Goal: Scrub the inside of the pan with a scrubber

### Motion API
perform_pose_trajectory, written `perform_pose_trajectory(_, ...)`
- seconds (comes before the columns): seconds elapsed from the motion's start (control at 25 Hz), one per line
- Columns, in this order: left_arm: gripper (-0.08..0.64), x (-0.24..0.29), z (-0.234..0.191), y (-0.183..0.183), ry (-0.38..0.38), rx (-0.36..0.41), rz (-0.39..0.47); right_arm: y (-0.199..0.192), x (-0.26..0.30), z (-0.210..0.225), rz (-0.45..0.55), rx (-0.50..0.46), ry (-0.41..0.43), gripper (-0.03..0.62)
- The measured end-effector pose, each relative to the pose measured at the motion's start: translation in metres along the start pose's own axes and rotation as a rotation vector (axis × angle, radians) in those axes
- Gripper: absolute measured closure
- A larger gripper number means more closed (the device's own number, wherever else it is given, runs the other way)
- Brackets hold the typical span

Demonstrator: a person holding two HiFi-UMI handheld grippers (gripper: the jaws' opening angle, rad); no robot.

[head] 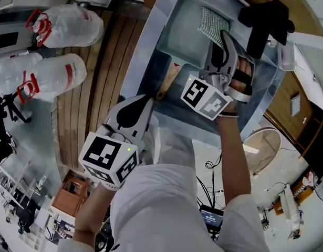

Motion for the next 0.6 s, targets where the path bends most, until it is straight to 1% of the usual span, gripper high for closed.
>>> perform_pose_trajectory(0.12, 0.555, -0.001, 0.0, -0.002, -0.001, 0.001, -0.001, 0.001, 0.0, -0.003, -0.007, 0.01, 0.054, 0.522)
perform_pose_trajectory(0.32, 0.555, -0.003, 0.002, -0.005, -0.002, 0.001, -0.001, -0.001, 0.0, -0.007, -0.048, 0.057, 0.162, 0.525)
perform_pose_trajectory(0.6, 0.555, -0.006, 0.004, -0.009, -0.004, 0.004, 0.001, -0.003, -0.003, -0.016, -0.08, 0.045, 0.33, 0.526)
Point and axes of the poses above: the fingertips, and each gripper's own axes: x forward along the fingers, z to its right, y out of its top, the point moved 9 cm from there along -x, backward along the fingers, and after that the axes turned 7 degrees about z, right-handed, at the moved point
